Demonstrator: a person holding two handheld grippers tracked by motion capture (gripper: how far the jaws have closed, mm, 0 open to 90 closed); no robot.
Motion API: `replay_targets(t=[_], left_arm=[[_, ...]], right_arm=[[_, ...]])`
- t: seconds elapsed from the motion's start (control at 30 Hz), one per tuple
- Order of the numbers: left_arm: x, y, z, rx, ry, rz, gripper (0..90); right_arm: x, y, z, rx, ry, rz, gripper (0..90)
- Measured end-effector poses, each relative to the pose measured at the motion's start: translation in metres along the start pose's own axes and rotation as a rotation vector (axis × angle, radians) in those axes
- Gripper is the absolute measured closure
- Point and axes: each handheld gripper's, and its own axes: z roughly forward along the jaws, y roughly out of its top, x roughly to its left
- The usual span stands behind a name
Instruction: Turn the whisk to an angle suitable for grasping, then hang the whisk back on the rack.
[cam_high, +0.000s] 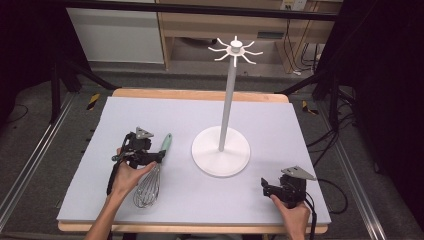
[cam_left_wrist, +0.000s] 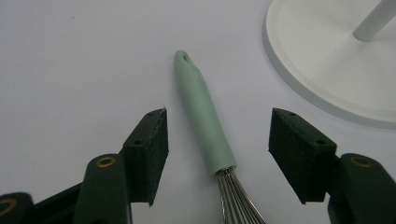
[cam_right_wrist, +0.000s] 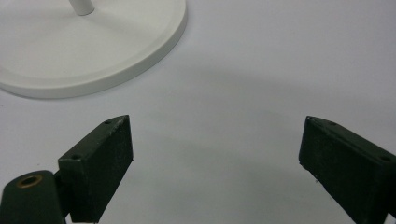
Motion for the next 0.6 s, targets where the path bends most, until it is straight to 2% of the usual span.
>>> replay_targets(t=[0.1,0.27,0.53,0.6], left_arm=[[-0.002,0.002,0.004,0.029,0.005,0.007,37.2],[-0.001,0.002,0.007,0.052,0.013,0.007,37.8],[-0.001,-0.001,0.017,0.077,0.024,-0.020,40.3],[-0.002,-0.002,0.019,0.089,0.027,-0.012,40.8]], right_arm=[[0.000,0.000,0.000,-0.005,0.002,0.001,10.3],[0.001,0.001,0.000,-0.003,0.004,0.002,10.3],[0.001,0.001,-0.001,-0.004,0.008,-0.001,10.3],[0.001,0.001,-0.001,-0.007,0.007,-0.005,10.3]])
